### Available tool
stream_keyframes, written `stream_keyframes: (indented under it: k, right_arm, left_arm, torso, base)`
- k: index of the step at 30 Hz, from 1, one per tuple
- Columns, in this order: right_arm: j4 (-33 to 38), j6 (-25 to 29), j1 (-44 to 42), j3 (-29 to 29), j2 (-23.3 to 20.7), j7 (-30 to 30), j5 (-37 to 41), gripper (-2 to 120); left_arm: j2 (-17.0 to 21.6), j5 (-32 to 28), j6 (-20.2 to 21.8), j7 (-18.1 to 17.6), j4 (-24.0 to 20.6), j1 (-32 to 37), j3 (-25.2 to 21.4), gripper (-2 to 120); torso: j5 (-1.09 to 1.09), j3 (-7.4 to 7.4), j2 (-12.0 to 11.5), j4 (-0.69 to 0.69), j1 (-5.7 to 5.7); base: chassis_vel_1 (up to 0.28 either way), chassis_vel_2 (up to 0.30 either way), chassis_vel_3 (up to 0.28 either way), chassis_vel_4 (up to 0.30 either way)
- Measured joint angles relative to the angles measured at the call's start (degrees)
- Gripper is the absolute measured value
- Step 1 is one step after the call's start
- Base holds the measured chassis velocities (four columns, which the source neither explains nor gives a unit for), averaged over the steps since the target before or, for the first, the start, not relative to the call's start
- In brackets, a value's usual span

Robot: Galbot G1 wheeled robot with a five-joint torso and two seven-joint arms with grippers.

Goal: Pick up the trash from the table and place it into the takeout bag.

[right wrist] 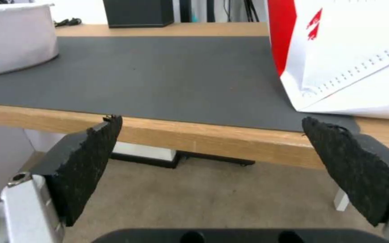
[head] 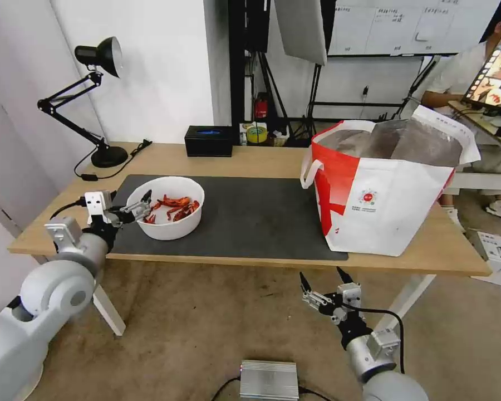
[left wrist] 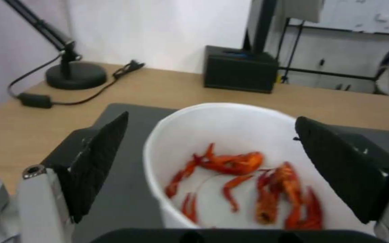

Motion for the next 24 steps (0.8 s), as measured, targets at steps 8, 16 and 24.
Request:
stream_keyframes:
  k: [8, 16, 24]
  right_arm:
    - [0.0, 0.0, 0.0, 0.0, 0.0, 0.0, 0.0, 100]
    - [0.01, 0.0, 0.0, 0.0, 0.0, 0.0, 0.0, 100]
    - [0.0, 0.0, 0.0, 0.0, 0.0, 0.0, 0.0, 100]
  left_arm:
    - [1.77, -1.68, 2.23, 0.16, 4.96, -4.7, 3.35, 100]
    - [3.01, -5.68, 6.99, -0.2, 5.59, -6.53, 4.27, 100]
    - [6.89, -10.34, 11.46, -1.66, 7.08, -12.19, 7.54, 100]
  torso:
    - [0.0, 0.0, 0.0, -0.02, 0.0]
    - [0.0, 0.0, 0.0, -0.02, 0.0]
    - [0.01, -0.01, 0.01, -0.02, 0.0]
  base:
    - [0.0, 0.0, 0.0, 0.0]
    - [0.0, 0.0, 0.0, 0.0]
    - [0.0, 0.0, 0.0, 0.0]
